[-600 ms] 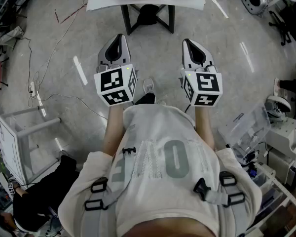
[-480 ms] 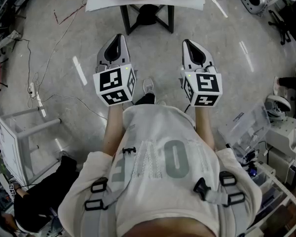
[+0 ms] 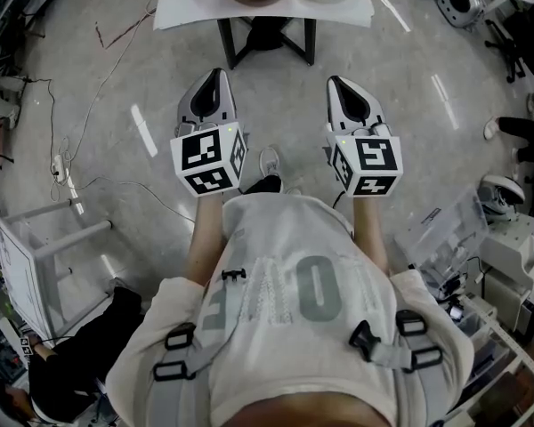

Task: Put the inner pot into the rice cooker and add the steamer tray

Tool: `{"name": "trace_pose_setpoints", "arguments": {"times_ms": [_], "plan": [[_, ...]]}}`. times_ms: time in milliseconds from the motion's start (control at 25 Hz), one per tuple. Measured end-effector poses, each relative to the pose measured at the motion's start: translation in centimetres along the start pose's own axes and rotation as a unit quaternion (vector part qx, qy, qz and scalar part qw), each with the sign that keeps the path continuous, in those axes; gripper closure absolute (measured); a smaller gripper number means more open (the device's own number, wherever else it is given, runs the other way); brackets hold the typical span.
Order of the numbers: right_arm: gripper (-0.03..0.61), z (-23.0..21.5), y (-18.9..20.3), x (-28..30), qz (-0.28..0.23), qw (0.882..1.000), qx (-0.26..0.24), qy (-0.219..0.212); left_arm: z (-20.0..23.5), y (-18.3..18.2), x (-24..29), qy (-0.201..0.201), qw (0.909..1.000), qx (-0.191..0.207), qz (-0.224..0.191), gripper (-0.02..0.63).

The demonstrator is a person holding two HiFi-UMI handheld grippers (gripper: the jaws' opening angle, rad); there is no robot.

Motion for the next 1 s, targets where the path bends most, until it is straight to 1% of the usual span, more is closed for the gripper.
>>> {"name": "trace_pose_setpoints", "arguments": {"times_ms": [80, 360, 600, 800, 1000], "plan": [[0.571, 0.0, -0.2, 0.9, 0.0, 1.0, 0.008, -0.001, 0.7, -0.1, 0.8, 0.001, 1.0, -0.003, 0.0, 0.592], [0.571, -0.3, -0.7, 5.1, 0.017, 1.0, 0.01, 0.013, 3.9, -0.8, 3.9, 0.006, 0.9999, -0.012, -0.006, 0.592], [0.571, 0.3, -0.9, 7.1, 0.03, 0.999, 0.008, 0.032, 7.3, -0.9, 5.2, 0.009, 0.9994, -0.033, -0.007, 0.592], [0.571, 0.1, -0.5, 7.7, 0.04, 0.998, 0.013, 0.045, 8.4, -0.1, 6.2, 0.013, 0.999, -0.042, 0.003, 0.592], [0.571, 0.1, -0.8, 9.1, 0.042, 0.998, 0.014, 0.047, 9.5, -0.4, 7.2, 0.012, 0.9988, -0.048, 0.0, 0.592]]}}
Point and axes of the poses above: the fingertips, and each gripper's own axes: x forward along the fingers, z to its left, y out of its underside, the point moved 1 cm from there along -x, backward along the fingers, and after that the axes turned 4 degrees about y, right-handed, at the moved point
